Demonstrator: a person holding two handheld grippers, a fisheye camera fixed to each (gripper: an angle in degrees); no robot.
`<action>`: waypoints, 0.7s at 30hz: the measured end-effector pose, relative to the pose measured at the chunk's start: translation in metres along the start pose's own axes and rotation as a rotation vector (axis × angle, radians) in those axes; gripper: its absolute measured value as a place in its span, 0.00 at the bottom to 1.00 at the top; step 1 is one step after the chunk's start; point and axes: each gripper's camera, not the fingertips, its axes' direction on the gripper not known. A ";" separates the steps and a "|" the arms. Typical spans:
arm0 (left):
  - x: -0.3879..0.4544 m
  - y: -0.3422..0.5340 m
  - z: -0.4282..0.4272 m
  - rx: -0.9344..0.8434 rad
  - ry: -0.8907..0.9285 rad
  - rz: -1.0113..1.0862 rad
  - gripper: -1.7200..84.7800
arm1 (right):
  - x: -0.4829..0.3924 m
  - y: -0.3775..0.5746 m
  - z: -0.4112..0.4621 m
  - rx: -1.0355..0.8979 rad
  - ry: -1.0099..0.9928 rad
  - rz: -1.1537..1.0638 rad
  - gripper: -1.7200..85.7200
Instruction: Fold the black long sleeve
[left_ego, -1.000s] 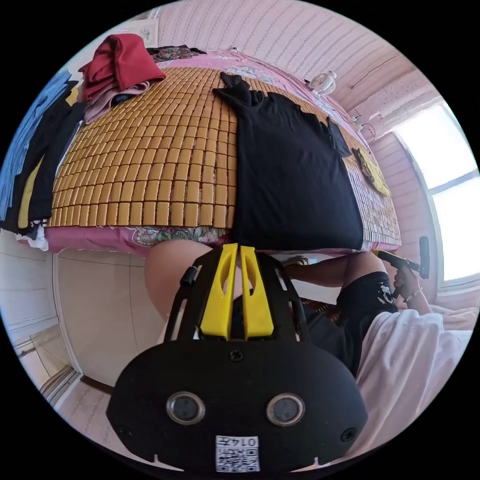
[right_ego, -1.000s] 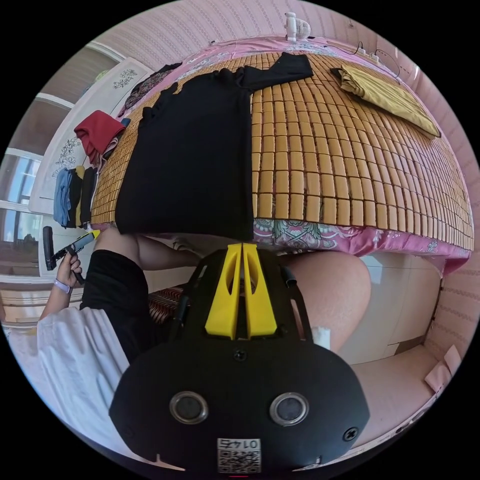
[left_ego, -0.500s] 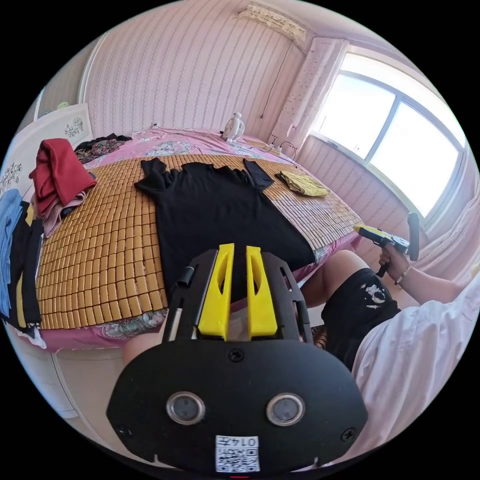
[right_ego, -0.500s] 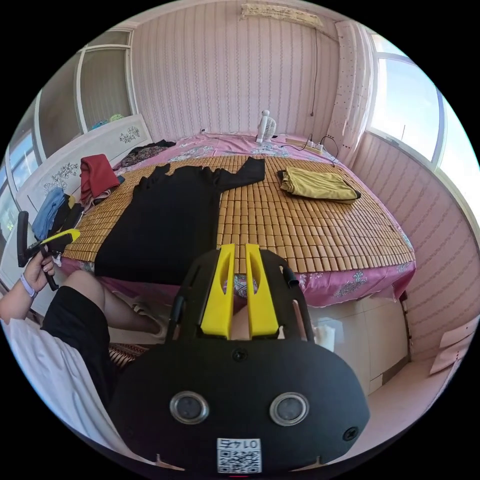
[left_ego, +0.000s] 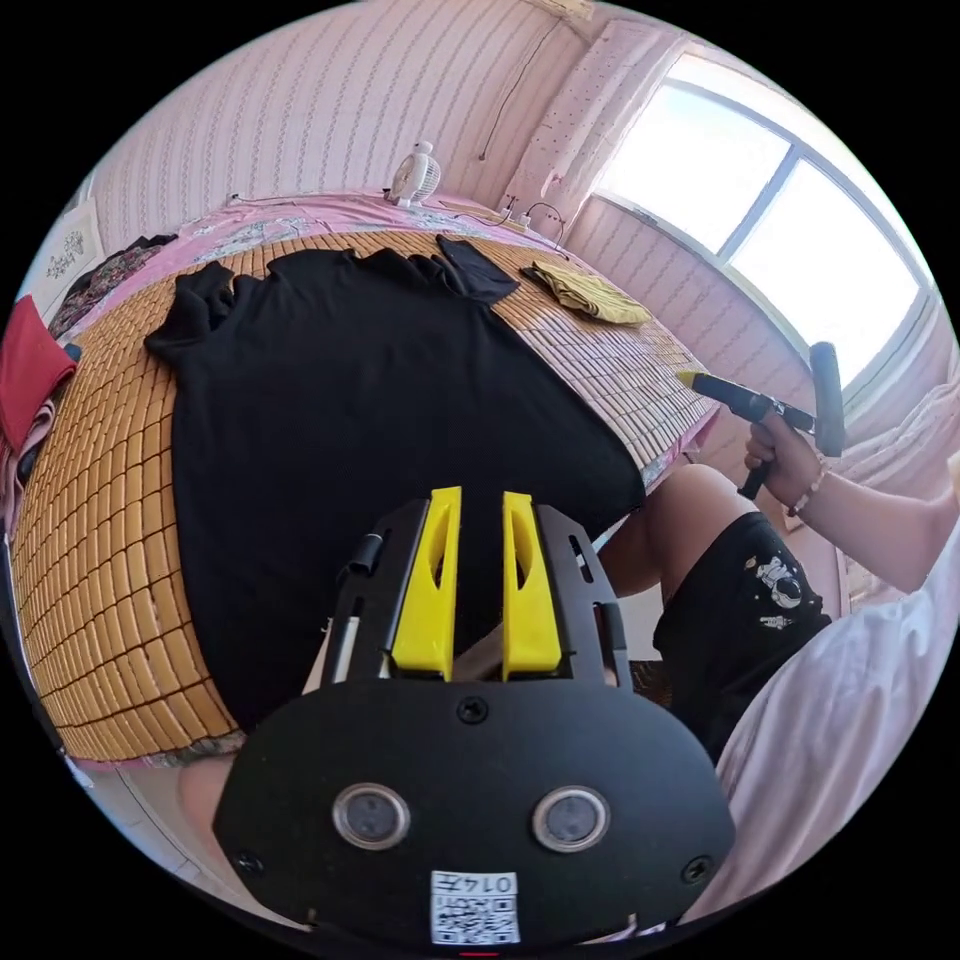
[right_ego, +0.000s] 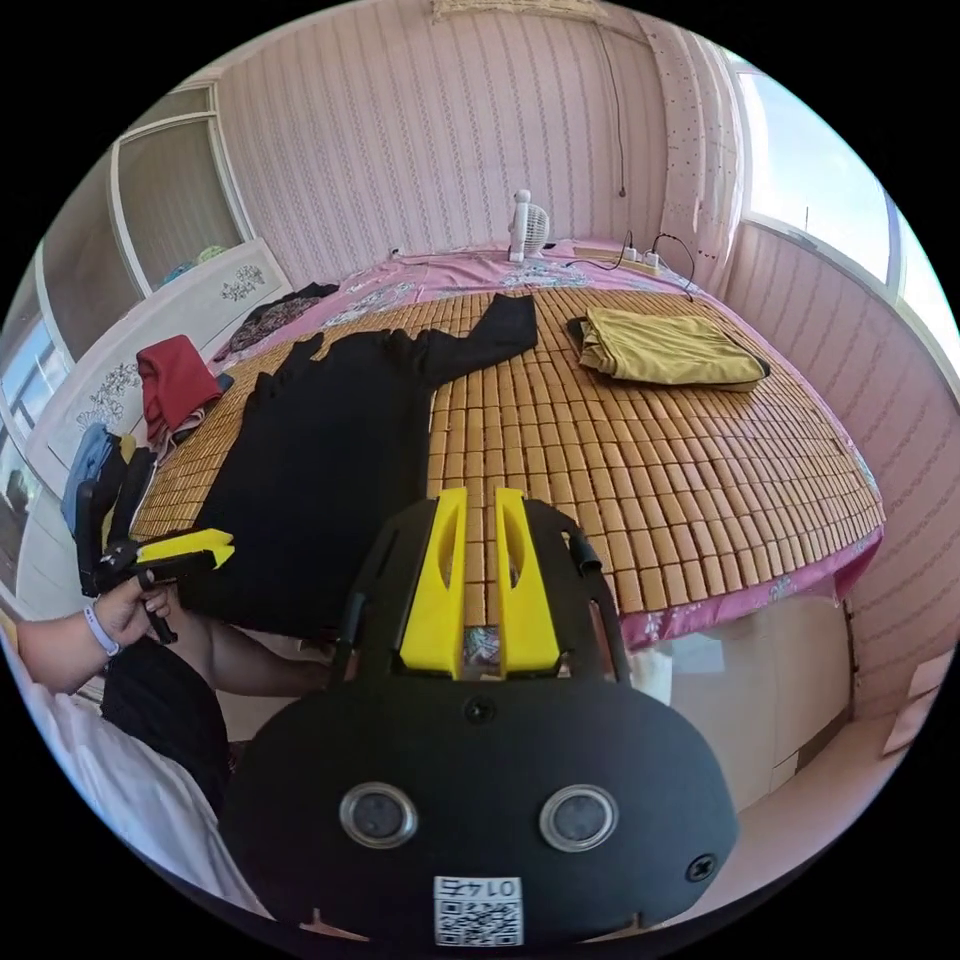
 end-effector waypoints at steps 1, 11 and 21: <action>-0.003 -0.007 0.006 -0.011 0.003 -0.002 0.10 | 0.002 -0.018 0.016 -0.016 -0.010 -0.005 0.08; -0.038 -0.139 0.047 -0.113 0.069 0.010 0.10 | 0.016 -0.150 0.111 -0.052 -0.100 -0.004 0.09; -0.054 -0.267 0.085 -0.093 0.130 0.041 0.11 | 0.028 -0.259 0.141 -0.099 0.003 -0.141 0.14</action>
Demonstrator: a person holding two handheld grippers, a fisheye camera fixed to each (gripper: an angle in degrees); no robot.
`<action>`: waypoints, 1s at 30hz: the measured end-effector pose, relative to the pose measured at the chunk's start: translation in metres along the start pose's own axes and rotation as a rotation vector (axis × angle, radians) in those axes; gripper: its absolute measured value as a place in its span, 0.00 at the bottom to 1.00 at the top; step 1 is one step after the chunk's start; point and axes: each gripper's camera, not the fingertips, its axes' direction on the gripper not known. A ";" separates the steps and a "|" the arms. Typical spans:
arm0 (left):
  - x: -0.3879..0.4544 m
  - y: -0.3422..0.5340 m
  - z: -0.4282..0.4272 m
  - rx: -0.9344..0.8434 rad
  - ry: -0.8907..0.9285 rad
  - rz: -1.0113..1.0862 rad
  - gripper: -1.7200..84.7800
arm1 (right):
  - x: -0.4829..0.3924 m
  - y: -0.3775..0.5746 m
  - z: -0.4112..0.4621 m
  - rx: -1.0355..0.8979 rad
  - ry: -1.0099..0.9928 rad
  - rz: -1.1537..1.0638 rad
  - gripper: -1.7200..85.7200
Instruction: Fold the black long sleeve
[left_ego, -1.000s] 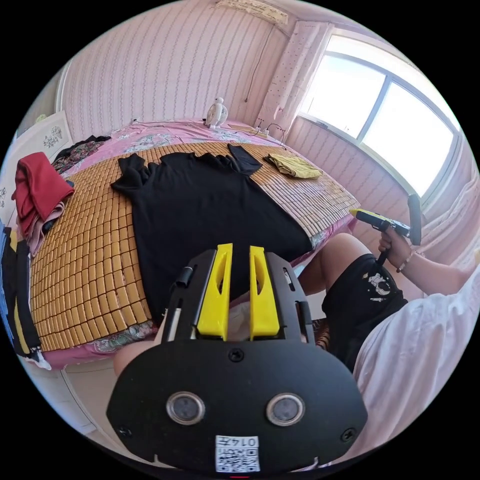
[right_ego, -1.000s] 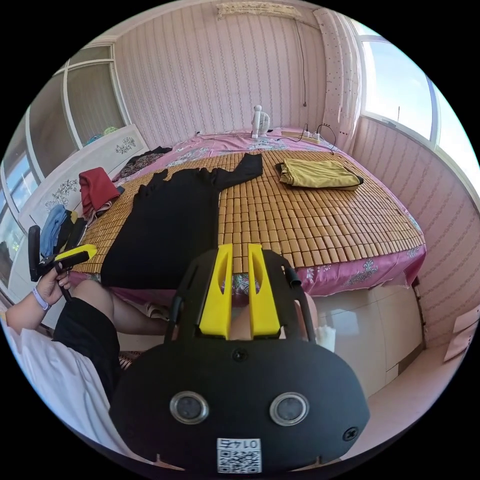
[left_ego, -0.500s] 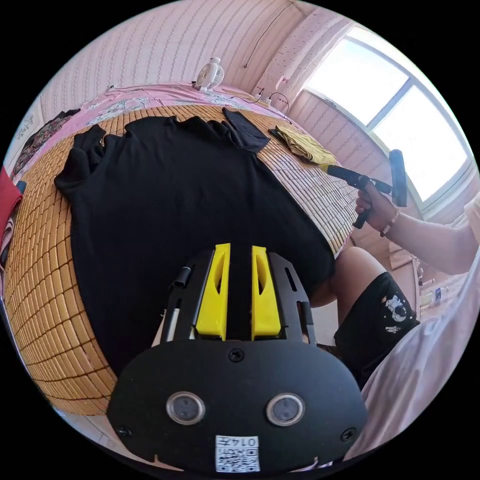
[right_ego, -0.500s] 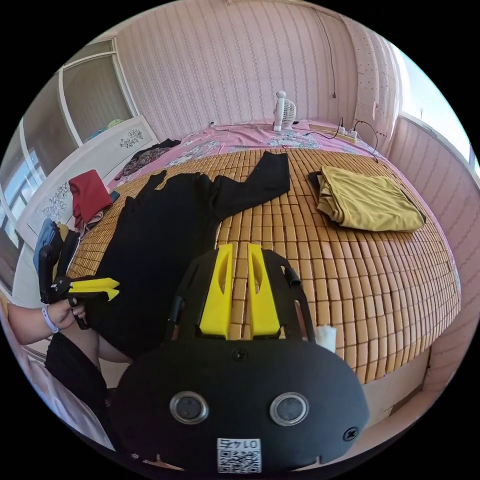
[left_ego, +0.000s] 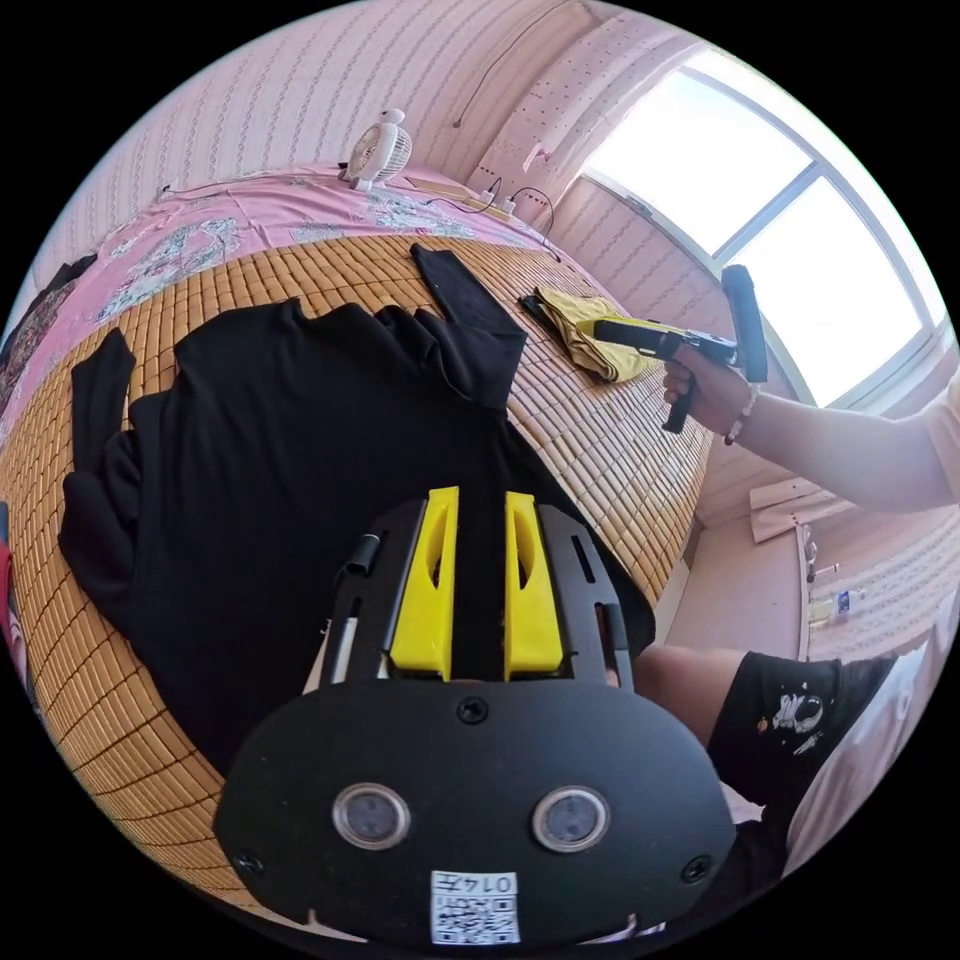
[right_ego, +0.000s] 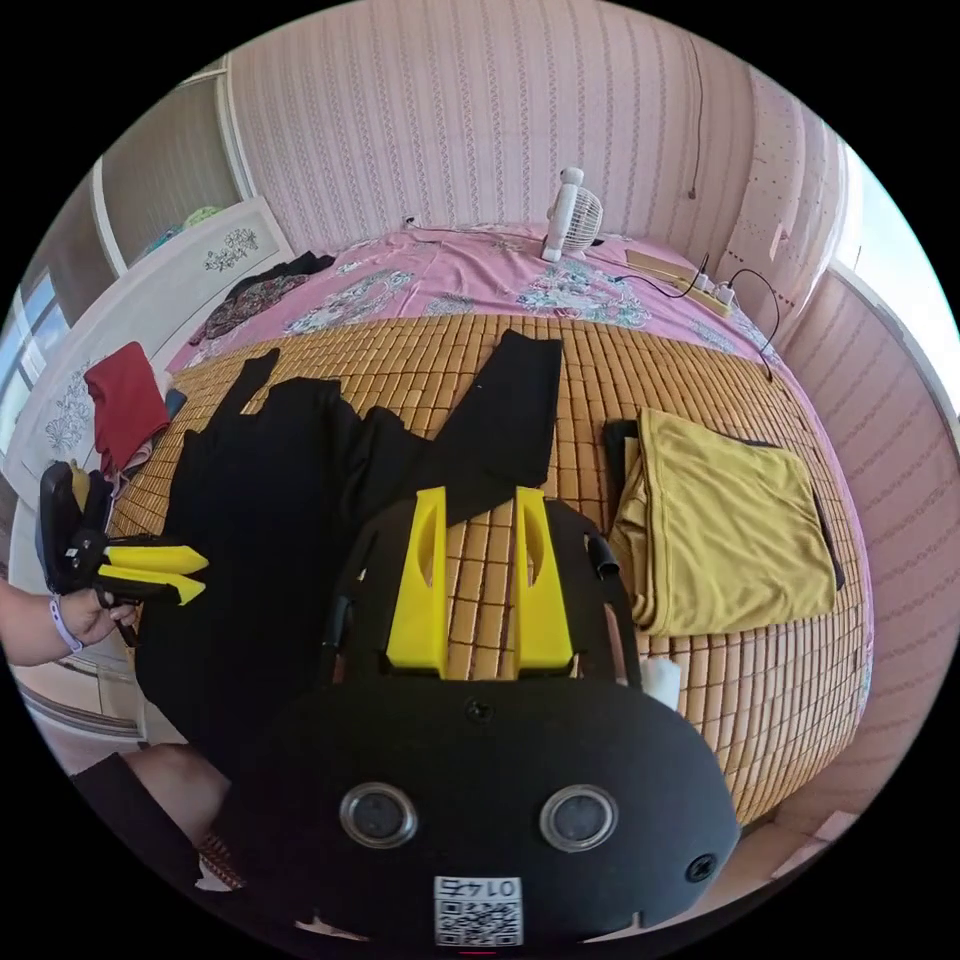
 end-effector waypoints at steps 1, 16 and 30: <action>-0.002 -0.008 0.005 0.004 -0.001 -0.005 0.11 | 0.007 -0.020 0.014 -0.003 0.009 -0.011 0.14; -0.026 -0.153 0.115 -0.030 -0.061 -0.097 0.11 | 0.079 -0.153 0.161 -0.162 0.049 0.034 0.05; -0.010 -0.215 0.095 0.016 0.018 0.032 0.10 | 0.069 -0.005 -0.130 -0.255 -0.065 0.291 0.02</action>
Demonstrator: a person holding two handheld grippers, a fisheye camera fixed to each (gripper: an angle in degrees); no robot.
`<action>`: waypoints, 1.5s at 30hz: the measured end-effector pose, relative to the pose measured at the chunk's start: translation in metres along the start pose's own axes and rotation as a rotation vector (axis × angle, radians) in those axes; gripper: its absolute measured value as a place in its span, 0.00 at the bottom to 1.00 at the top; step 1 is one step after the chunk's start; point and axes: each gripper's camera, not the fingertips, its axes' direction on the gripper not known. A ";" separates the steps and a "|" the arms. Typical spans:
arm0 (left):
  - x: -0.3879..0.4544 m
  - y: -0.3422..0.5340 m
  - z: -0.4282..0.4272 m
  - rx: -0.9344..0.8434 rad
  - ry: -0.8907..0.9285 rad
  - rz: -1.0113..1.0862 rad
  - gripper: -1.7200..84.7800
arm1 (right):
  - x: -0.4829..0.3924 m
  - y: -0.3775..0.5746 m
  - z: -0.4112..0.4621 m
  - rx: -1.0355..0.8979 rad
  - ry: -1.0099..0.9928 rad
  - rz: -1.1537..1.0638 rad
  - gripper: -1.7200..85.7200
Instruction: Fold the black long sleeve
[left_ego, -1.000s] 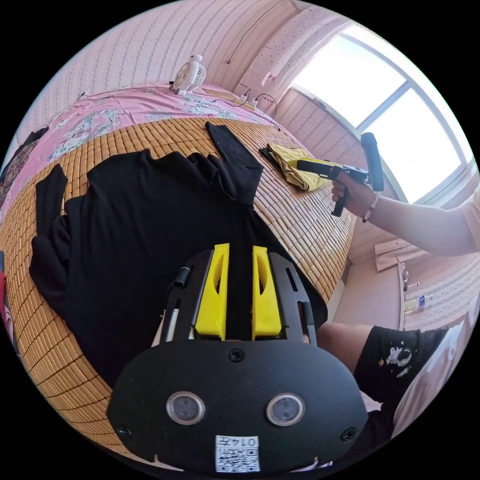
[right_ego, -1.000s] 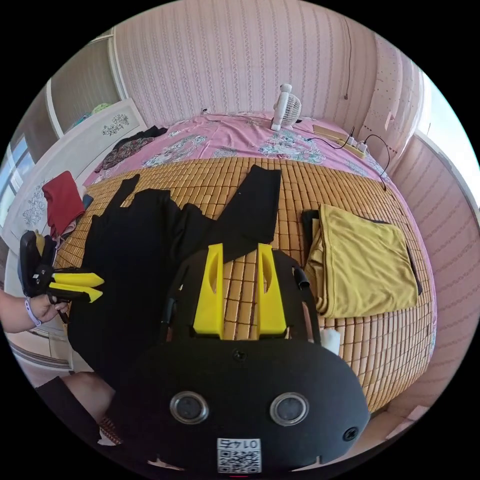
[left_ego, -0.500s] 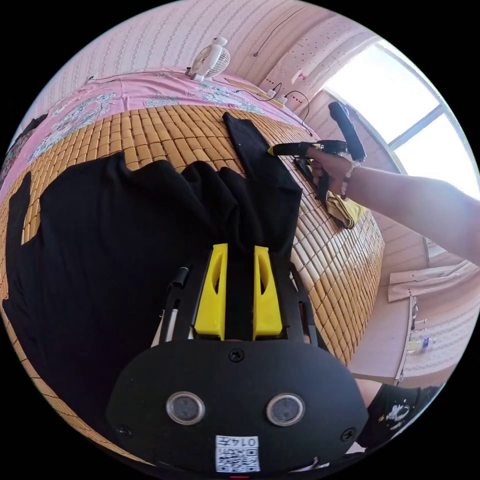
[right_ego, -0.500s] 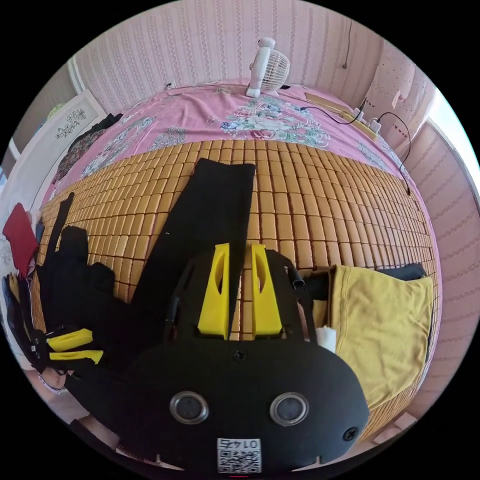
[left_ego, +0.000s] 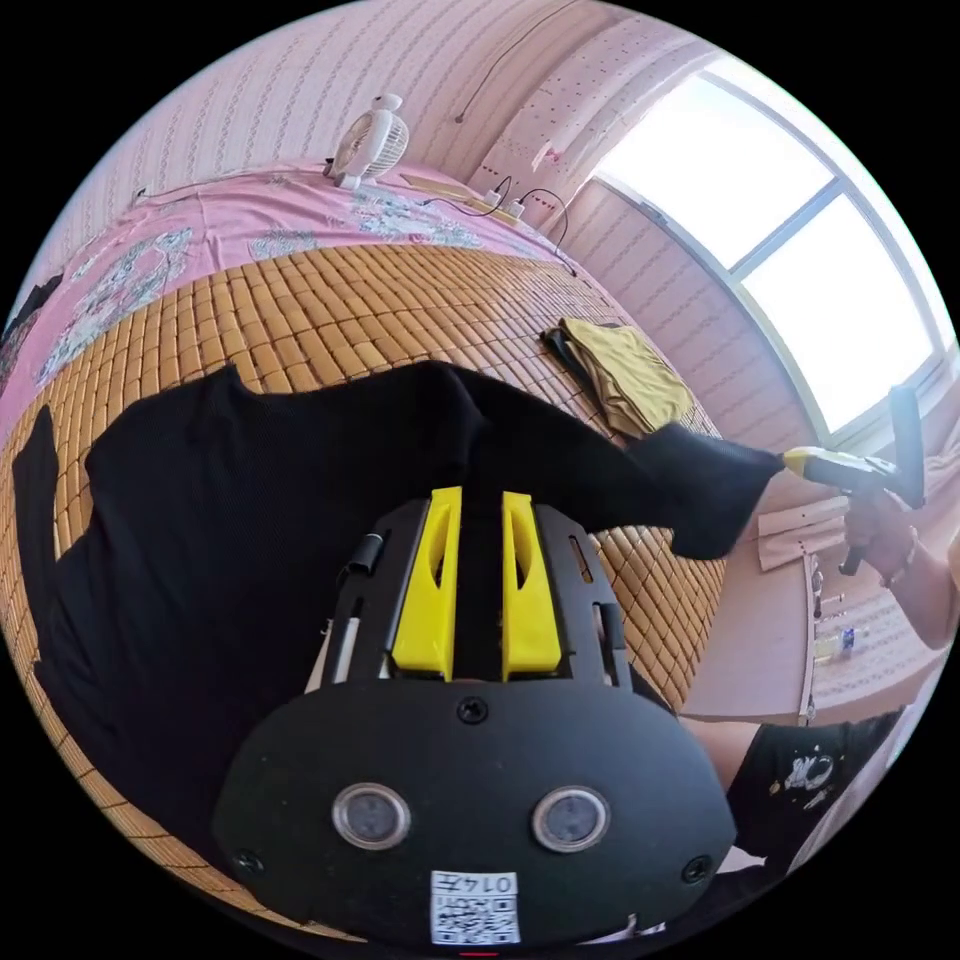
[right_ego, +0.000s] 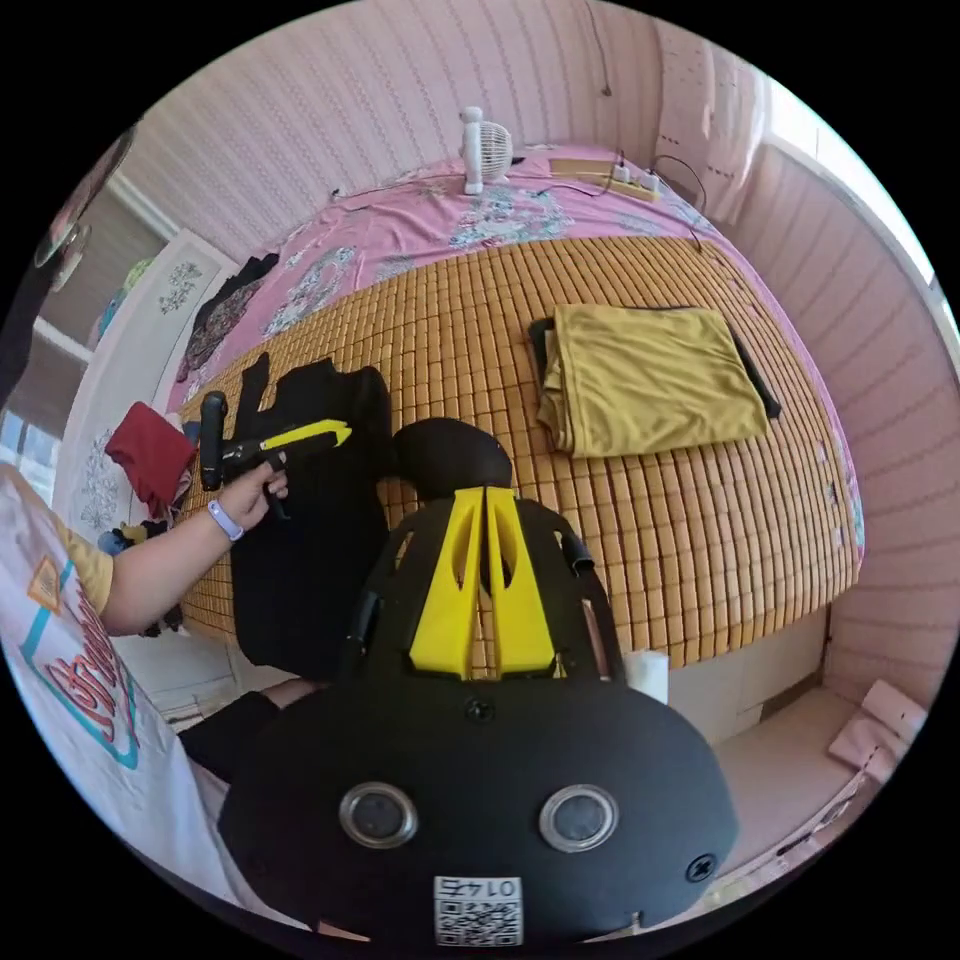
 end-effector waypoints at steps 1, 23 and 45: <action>0.002 -0.004 -0.002 0.007 -0.002 0.014 0.10 | 0.017 0.004 -0.005 -0.015 -0.009 0.080 0.03; 0.025 -0.119 0.080 -0.230 -0.227 0.105 0.05 | 0.122 0.094 0.084 -0.065 0.218 0.393 0.03; 0.019 -0.158 0.051 -0.170 -0.238 0.010 0.07 | 0.146 0.099 0.085 -0.011 0.218 0.504 0.06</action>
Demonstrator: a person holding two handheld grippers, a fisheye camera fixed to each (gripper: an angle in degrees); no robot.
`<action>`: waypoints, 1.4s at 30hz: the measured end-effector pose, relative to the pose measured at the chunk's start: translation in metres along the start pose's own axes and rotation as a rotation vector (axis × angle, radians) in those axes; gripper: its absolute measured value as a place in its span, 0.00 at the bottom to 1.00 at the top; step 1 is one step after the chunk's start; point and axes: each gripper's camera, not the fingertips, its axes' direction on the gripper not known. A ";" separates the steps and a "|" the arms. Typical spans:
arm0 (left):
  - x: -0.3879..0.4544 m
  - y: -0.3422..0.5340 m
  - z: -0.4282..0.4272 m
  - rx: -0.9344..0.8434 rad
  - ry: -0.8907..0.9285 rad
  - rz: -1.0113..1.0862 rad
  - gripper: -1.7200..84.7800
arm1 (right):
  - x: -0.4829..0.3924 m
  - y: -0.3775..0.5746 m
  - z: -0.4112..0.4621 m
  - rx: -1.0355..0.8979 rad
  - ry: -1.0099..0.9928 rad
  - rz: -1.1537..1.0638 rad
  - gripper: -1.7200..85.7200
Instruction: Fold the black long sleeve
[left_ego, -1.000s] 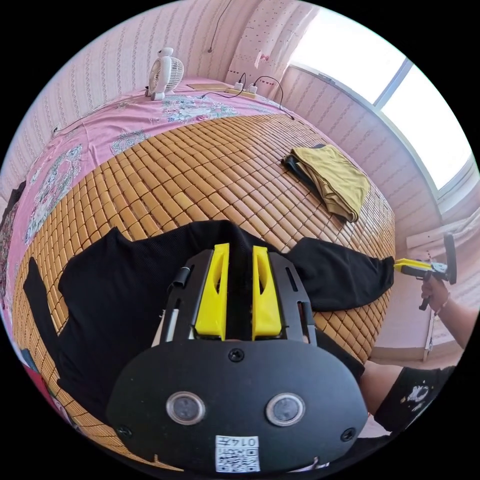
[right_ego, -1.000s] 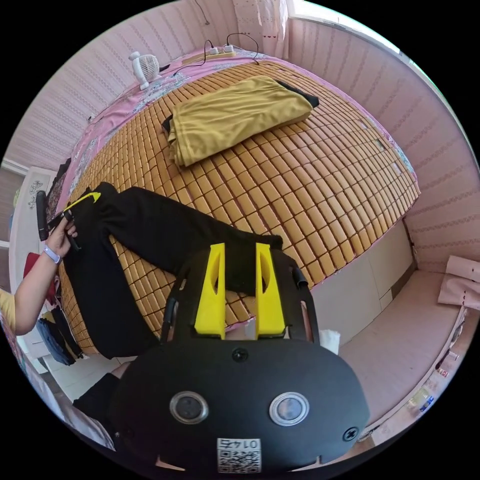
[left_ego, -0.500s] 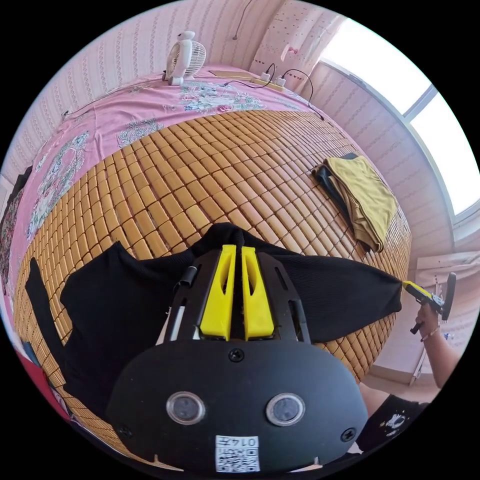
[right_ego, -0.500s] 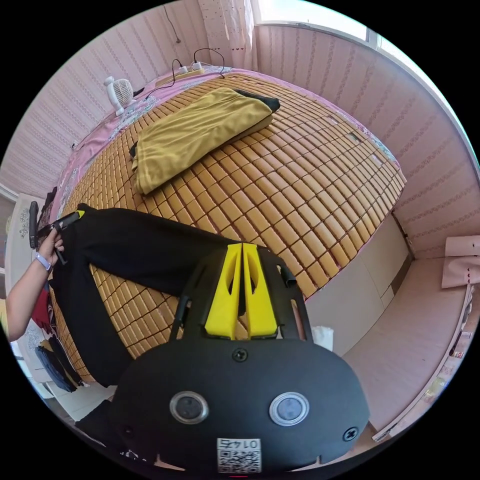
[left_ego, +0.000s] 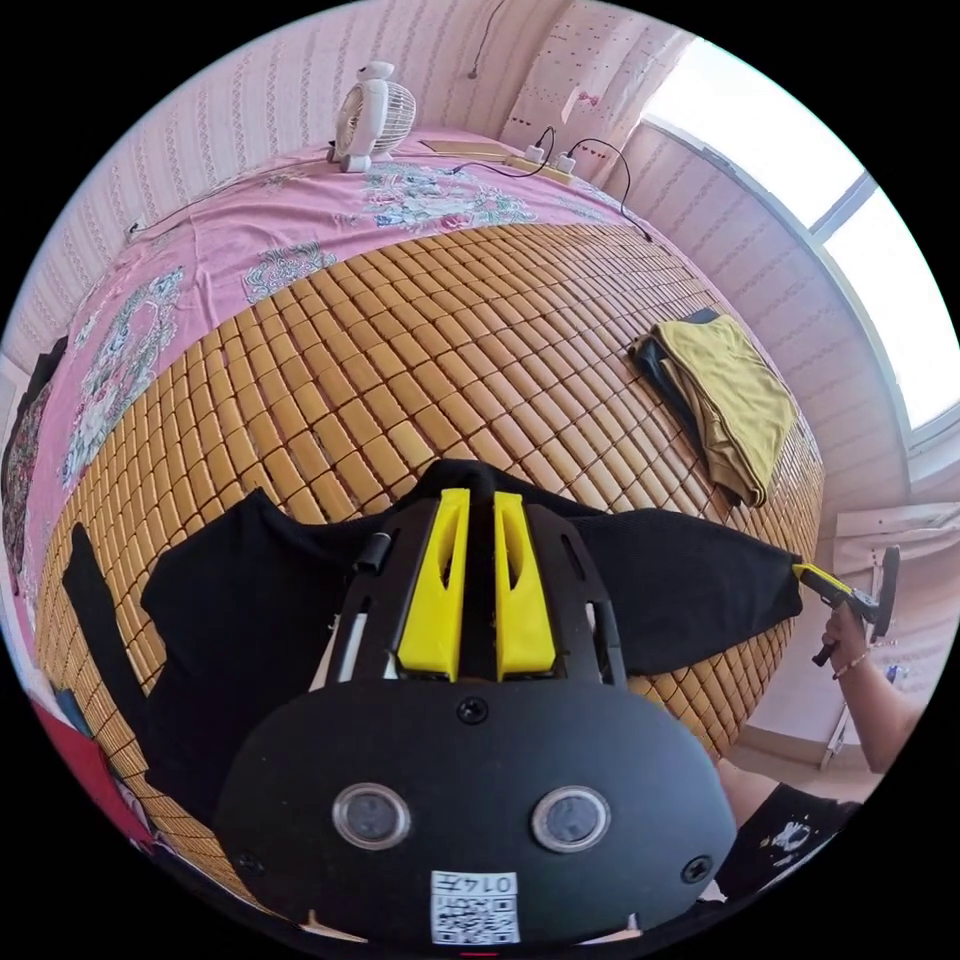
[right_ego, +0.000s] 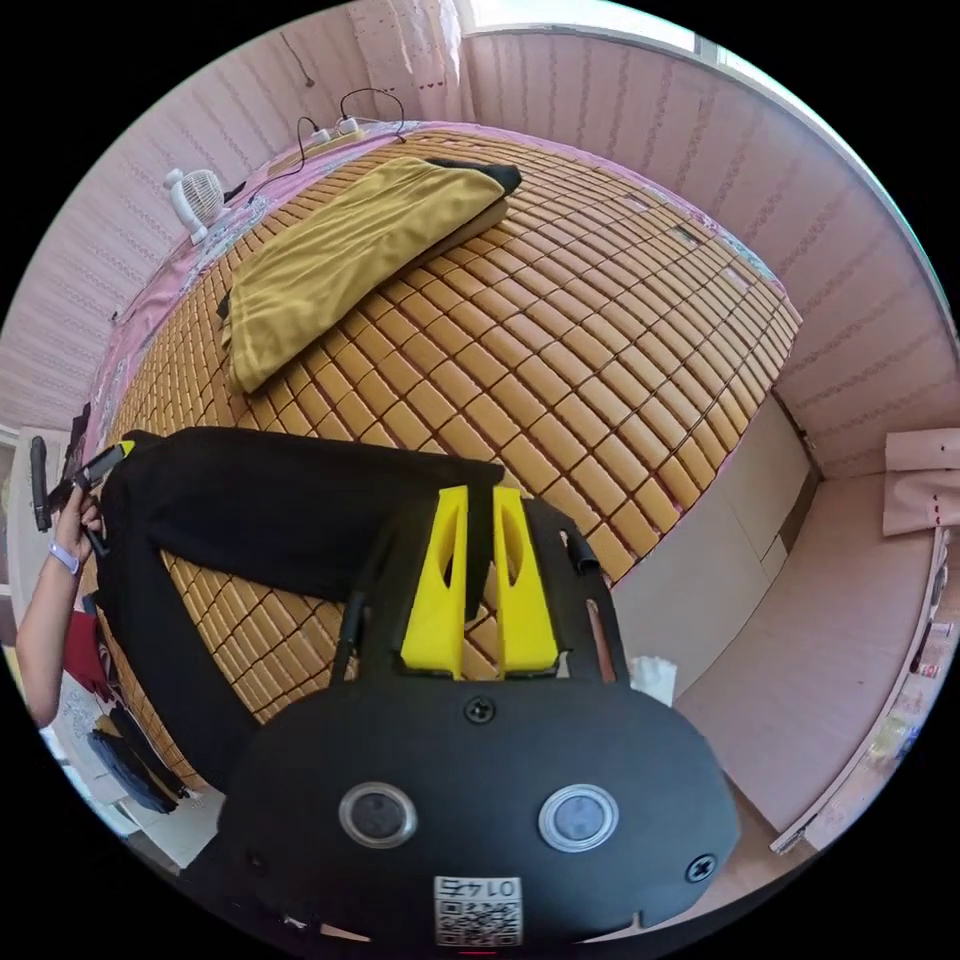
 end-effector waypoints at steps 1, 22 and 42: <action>0.001 0.000 -0.002 0.005 -0.010 0.006 0.08 | -0.003 0.002 0.000 0.004 -0.010 -0.026 0.04; -0.016 0.026 0.001 -0.024 0.135 -0.145 0.06 | 0.000 0.000 0.036 0.018 -0.038 0.060 0.06; -0.061 0.261 -0.132 0.067 0.196 -0.320 0.10 | -0.064 0.025 0.100 -0.096 0.006 -0.025 0.08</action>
